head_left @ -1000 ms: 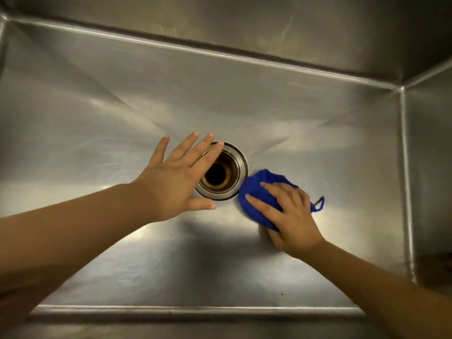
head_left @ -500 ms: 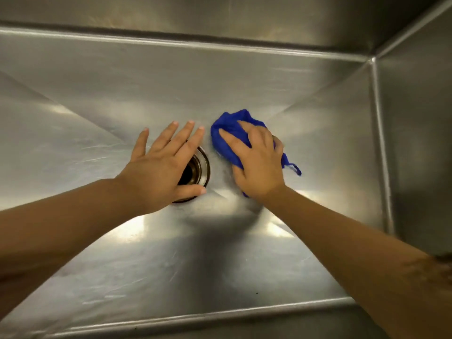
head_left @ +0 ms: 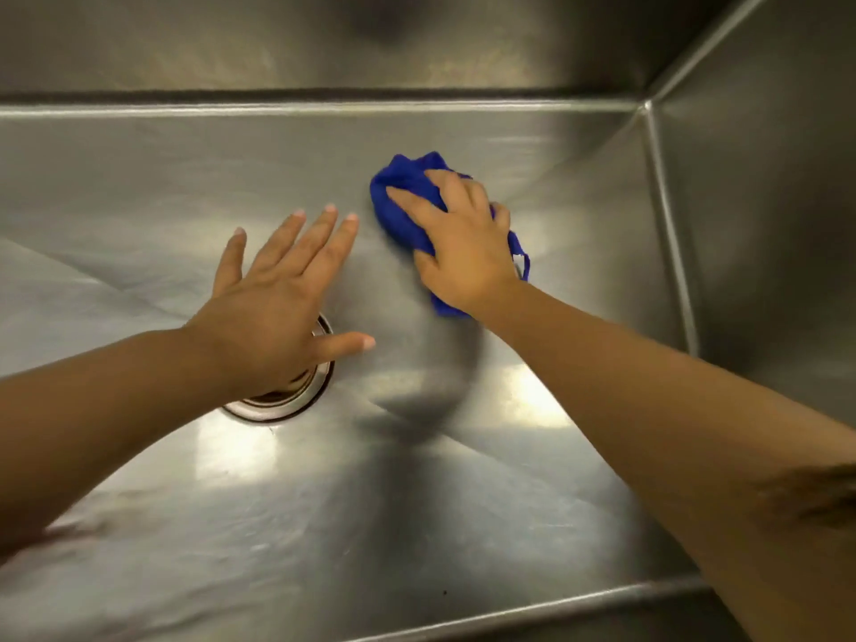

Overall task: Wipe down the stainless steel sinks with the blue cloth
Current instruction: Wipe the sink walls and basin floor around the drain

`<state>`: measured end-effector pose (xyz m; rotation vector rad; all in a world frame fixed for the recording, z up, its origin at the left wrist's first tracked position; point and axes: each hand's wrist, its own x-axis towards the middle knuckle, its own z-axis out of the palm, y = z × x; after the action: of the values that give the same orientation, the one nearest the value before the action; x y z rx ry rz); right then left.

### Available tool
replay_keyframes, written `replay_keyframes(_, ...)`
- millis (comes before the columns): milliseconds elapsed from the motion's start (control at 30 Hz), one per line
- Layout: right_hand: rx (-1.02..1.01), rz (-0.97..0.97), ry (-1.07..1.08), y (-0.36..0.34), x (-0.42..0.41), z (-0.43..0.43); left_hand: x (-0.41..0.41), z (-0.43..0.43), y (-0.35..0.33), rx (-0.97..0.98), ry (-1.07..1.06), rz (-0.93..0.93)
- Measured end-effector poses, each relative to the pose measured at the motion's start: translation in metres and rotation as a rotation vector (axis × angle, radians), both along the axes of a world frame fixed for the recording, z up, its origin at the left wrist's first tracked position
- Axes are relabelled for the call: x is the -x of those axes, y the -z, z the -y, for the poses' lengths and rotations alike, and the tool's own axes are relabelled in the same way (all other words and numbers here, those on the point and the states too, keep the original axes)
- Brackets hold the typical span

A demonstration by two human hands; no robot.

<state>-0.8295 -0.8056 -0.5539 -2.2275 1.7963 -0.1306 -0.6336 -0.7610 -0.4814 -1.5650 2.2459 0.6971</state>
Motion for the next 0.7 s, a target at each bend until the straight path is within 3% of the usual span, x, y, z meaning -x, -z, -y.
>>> replay_keyframes(100, 0.087, 0.050, -0.049, 0.009, 0.019, -0.066, 0.009, 0.002, 0.000, -0.005, -0.004, -0.027)
replay_keyframes(167, 0.068, 0.068, -0.192, 0.013, 0.042, -0.117, 0.016, 0.003, -0.001, -0.003, 0.008, -0.037)
replay_keyframes(300, 0.068, 0.055, -0.372, 0.014, 0.074, -0.099, 0.028, 0.008, -0.002, -0.038, 0.059, -0.037)
replay_keyframes(500, -0.005, -0.051, 0.080, 0.001, 0.064, 0.004, 0.042, 0.014, 0.002, -0.032, 0.049, -0.042)
replay_keyframes(633, 0.093, 0.025, 0.188, 0.009, 0.065, -0.062, 0.053, 0.010, 0.000, -0.036, 0.061, -0.055)
replay_keyframes(700, 0.091, 0.064, 0.139, 0.011, 0.080, -0.106, 0.057, 0.008, 0.000, -0.034, 0.081, -0.071)
